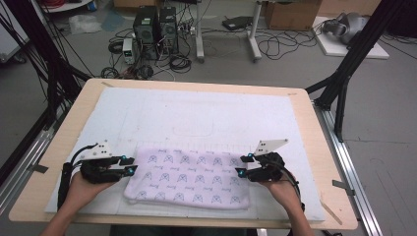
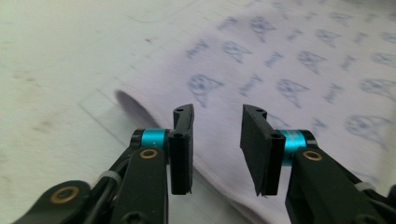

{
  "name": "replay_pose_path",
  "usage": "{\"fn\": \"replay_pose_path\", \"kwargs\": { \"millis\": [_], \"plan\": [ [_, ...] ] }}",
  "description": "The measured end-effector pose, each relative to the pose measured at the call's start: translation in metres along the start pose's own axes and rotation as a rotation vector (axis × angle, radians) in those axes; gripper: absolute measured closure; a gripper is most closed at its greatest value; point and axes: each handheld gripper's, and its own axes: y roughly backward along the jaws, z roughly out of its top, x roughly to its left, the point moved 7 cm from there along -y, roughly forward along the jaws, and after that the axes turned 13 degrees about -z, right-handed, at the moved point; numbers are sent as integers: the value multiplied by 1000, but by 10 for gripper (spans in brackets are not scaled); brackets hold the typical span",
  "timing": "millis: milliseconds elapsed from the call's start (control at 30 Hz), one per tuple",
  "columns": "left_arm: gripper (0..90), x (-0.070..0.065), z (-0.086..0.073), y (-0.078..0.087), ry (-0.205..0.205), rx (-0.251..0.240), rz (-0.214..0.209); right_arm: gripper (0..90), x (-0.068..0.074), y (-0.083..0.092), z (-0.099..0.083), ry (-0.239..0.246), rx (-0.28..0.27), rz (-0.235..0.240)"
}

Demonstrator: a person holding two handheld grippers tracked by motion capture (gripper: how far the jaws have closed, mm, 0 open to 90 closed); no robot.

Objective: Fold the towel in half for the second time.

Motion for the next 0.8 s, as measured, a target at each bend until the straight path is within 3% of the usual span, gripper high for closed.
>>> {"fn": "replay_pose_path", "kwargs": {
  "millis": [100, 167, 300, 400, 567, 700, 800],
  "plan": [
    [577, 14, 6, -8, 28, -11, 29, 408, -13, -6, 2, -32, 3, -38],
    [546, 22, 8, -14, 38, -9, 49, 399, -23, -8, 5, -64, -24, -42],
    [499, 37, 11, -25, 60, 7, 95, 385, -32, -14, 7, -78, -36, -47],
    [482, 47, 11, -31, 85, 3, 111, 361, -36, -21, 4, -81, -15, -59],
    [467, 53, 2, -41, 118, 41, 100, 350, -38, -26, -2, -97, 20, -57],
    [516, 52, -1, -46, 118, 63, 72, 353, -37, -32, -6, -94, 55, -56],
    [555, 51, -2, -46, 124, 50, 59, 389, -36, -36, -9, -93, 84, -41]
  ]
}}
